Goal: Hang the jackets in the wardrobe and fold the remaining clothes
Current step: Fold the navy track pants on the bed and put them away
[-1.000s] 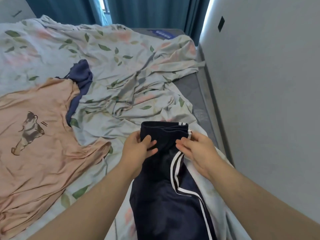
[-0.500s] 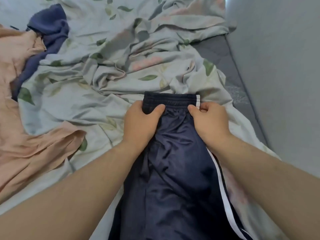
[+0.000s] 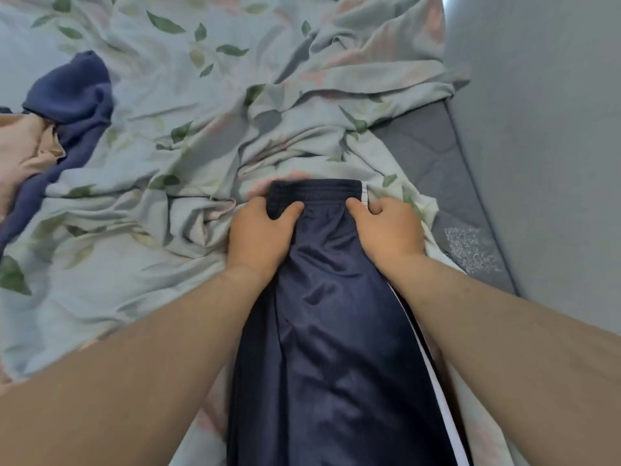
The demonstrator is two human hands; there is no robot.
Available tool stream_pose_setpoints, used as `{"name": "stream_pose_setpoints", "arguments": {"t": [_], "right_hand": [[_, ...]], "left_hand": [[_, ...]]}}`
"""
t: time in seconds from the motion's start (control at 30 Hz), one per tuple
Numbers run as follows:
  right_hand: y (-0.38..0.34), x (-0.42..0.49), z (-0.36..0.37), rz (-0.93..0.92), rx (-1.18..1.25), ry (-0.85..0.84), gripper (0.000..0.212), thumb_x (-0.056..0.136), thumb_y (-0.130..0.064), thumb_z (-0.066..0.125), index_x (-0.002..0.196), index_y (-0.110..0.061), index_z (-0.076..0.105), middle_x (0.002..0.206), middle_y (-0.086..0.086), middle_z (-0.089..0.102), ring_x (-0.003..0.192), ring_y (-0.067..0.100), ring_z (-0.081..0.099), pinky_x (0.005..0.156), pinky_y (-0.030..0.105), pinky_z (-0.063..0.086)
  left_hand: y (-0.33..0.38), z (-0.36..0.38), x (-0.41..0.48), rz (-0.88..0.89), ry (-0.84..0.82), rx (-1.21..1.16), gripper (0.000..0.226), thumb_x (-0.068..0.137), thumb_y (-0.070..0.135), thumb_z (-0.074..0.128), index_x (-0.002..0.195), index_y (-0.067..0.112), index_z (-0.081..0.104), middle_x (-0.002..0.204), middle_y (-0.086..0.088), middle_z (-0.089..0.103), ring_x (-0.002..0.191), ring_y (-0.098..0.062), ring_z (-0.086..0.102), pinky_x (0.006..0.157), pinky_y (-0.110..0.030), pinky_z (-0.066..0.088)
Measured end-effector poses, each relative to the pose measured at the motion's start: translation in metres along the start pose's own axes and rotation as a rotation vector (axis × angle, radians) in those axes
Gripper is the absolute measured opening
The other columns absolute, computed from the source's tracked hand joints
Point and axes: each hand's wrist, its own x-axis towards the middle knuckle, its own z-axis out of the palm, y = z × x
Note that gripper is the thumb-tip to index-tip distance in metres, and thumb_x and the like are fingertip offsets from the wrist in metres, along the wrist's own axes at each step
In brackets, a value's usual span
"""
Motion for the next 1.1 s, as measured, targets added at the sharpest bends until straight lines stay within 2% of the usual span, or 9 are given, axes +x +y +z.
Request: {"name": "stream_pose_setpoints", "arguments": {"t": [0.1, 0.3, 0.43, 0.53, 0.63, 0.73, 0.8, 0.97, 1.1], "right_hand": [[-0.004, 0.013, -0.004, 0.067, 0.046, -0.053, 0.062, 0.080, -0.054, 0.070, 0.047, -0.017, 0.032, 0.037, -0.006, 0.036, 0.046, 0.016, 0.037, 0.048, 0.033, 0.030], [-0.001, 0.013, -0.003, 0.058, 0.074, -0.045, 0.061, 0.075, -0.058, 0.071, 0.048, -0.018, 0.033, 0.040, -0.007, 0.037, 0.043, 0.011, 0.034, 0.043, 0.025, 0.030], [-0.003, 0.006, -0.008, 0.009, 0.082, -0.059, 0.058, 0.080, -0.057, 0.068, 0.052, -0.020, 0.032, 0.045, -0.007, 0.037, 0.047, 0.012, 0.035, 0.048, 0.031, 0.029], [-0.005, 0.003, -0.013, -0.012, 0.048, -0.100, 0.058, 0.084, -0.056, 0.065, 0.052, -0.020, 0.032, 0.047, -0.007, 0.039, 0.049, 0.015, 0.038, 0.050, 0.033, 0.031], [-0.007, -0.001, -0.021, -0.031, 0.071, -0.184, 0.051, 0.086, -0.055, 0.063, 0.053, -0.021, 0.043, 0.051, -0.011, 0.049, 0.056, 0.012, 0.049, 0.056, 0.032, 0.038], [-0.008, -0.021, -0.028, -0.046, 0.233, -0.281, 0.018, 0.086, -0.048, 0.068, 0.087, -0.029, 0.068, 0.088, -0.014, 0.071, 0.090, 0.011, 0.066, 0.085, 0.031, 0.053], [-0.008, -0.039, -0.031, -0.090, 0.278, -0.295, 0.022, 0.085, -0.037, 0.070, 0.106, -0.029, 0.066, 0.103, -0.012, 0.071, 0.102, 0.010, 0.065, 0.096, 0.033, 0.052], [-0.006, -0.088, -0.045, -0.199, 0.175, -0.221, 0.064, 0.088, -0.038, 0.064, 0.146, -0.024, 0.039, 0.151, -0.002, 0.038, 0.138, 0.018, 0.038, 0.116, 0.036, 0.034], [0.044, -0.197, -0.068, -0.381, -0.170, -0.130, 0.062, 0.091, -0.031, 0.062, 0.147, -0.017, 0.039, 0.161, 0.010, 0.021, 0.147, 0.021, 0.020, 0.117, 0.031, 0.017]], "left_hand": [[0.008, -0.003, 0.015, -0.093, -0.101, -0.132, 0.032, 0.081, 0.041, 0.075, 0.069, 0.014, 0.063, 0.062, -0.002, 0.066, 0.055, -0.017, 0.064, 0.051, -0.024, 0.049], [0.010, -0.002, 0.014, -0.111, -0.132, -0.224, 0.035, 0.083, 0.033, 0.077, 0.062, 0.014, 0.056, 0.040, 0.004, 0.054, 0.030, -0.007, 0.048, 0.031, -0.017, 0.035], [0.006, -0.012, 0.007, 0.006, -0.204, -0.171, 0.028, 0.075, 0.052, 0.075, 0.078, 0.026, 0.066, 0.077, 0.014, 0.070, 0.057, 0.009, 0.061, 0.051, -0.008, 0.044], [0.003, -0.019, 0.000, 0.055, -0.307, -0.135, 0.062, 0.055, 0.061, 0.080, 0.105, 0.030, 0.060, 0.098, 0.024, 0.065, 0.081, 0.016, 0.060, 0.070, -0.005, 0.044], [0.002, -0.015, -0.002, 0.075, -0.300, -0.018, 0.087, 0.053, 0.054, 0.088, 0.126, 0.022, 0.052, 0.118, 0.013, 0.062, 0.106, -0.003, 0.059, 0.093, -0.021, 0.045], [0.008, -0.024, -0.010, 0.058, -0.370, -0.105, 0.075, 0.068, 0.049, 0.083, 0.130, 0.020, 0.053, 0.124, 0.008, 0.063, 0.115, -0.012, 0.060, 0.101, -0.031, 0.047], [0.013, -0.035, -0.023, 0.033, -0.416, -0.241, 0.051, 0.080, 0.040, 0.077, 0.124, 0.023, 0.058, 0.115, 0.009, 0.068, 0.106, -0.013, 0.066, 0.093, -0.032, 0.053], [0.013, -0.054, -0.086, 0.144, -0.204, -0.158, 0.059, 0.086, 0.032, 0.069, 0.139, 0.021, 0.046, 0.138, -0.003, 0.049, 0.112, -0.007, 0.057, 0.102, -0.024, 0.046], [-0.012, -0.073, -0.203, 0.256, -0.155, 0.064, 0.063, 0.085, 0.041, 0.057, 0.143, 0.017, 0.046, 0.153, 0.002, 0.037, 0.143, -0.004, 0.024, 0.114, -0.025, 0.020]]}}
